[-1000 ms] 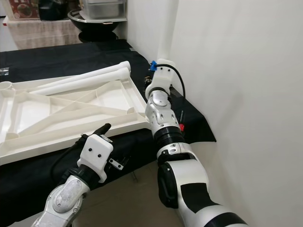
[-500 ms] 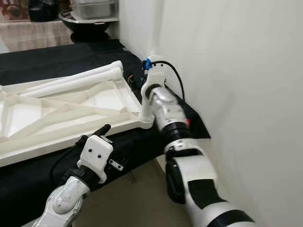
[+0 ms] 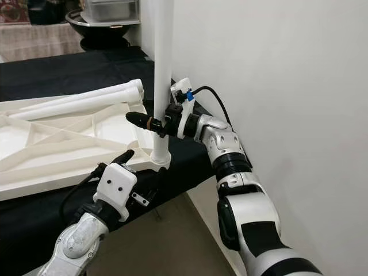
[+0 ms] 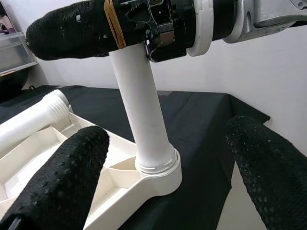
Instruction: Building children table
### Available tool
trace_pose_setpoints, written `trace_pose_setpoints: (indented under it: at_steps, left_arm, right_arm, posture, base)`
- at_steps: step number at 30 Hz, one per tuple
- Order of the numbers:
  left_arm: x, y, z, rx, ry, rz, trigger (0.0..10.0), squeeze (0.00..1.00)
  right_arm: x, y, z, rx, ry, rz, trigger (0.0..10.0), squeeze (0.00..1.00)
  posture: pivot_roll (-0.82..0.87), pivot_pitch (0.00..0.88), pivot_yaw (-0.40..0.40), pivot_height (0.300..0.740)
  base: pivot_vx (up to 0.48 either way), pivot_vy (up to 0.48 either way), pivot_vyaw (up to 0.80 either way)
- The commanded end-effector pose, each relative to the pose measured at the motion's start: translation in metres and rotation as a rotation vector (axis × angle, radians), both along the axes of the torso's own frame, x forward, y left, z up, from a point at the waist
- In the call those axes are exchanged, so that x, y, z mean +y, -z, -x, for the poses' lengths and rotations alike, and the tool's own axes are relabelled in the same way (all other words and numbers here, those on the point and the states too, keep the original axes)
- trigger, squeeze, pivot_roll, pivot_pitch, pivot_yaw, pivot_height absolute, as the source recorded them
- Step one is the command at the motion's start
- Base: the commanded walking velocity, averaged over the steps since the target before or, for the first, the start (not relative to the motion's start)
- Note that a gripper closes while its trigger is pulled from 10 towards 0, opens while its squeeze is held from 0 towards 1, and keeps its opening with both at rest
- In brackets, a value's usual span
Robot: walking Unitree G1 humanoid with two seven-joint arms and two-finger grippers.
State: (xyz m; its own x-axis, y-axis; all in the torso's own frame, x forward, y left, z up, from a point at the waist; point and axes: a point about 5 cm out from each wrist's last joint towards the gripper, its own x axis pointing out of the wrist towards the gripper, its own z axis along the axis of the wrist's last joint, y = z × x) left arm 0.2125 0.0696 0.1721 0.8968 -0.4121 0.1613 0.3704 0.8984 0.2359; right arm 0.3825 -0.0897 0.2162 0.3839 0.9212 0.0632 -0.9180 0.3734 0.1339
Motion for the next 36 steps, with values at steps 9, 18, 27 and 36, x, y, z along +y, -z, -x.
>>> trace_pose_setpoints:
  at_steps: [9, 18, 27, 36]
  left_arm:
    - [0.004, 0.002, 0.004, 0.016, -0.018, 0.002, 10.0, 0.0]
    - [0.004, 0.002, 0.004, 0.015, -0.012, -0.002, 10.0, 0.0]
    - [0.003, 0.002, 0.004, 0.015, -0.007, -0.005, 10.0, 0.0]
    - [0.003, 0.003, 0.004, 0.017, -0.008, -0.008, 10.0, 0.0]
  right_arm:
    - [0.032, 0.03, 0.018, 0.025, -0.193, 0.089, 0.0, 0.0]
    - [0.031, 0.027, -0.009, 0.006, 0.435, 0.068, 0.0, 0.0]
    - [-0.012, 0.018, -0.022, 0.042, 1.153, 0.075, 0.0, 0.0]
    - [0.017, 0.005, -0.015, 0.006, 1.151, 0.016, 10.0, 0.0]
  posture:
    - [0.06, 0.0, -0.125, 0.74]
    - [0.05, 0.0, -0.118, 0.74]
    - [0.05, 0.0, -0.113, 0.74]
    - [0.05, 0.0, -0.115, 0.74]
  base:
    - [0.0, 0.0, 0.0]
    - [0.0, 0.0, 0.0]
    - [0.0, 0.0, 0.0]
    - [0.0, 0.0, 0.0]
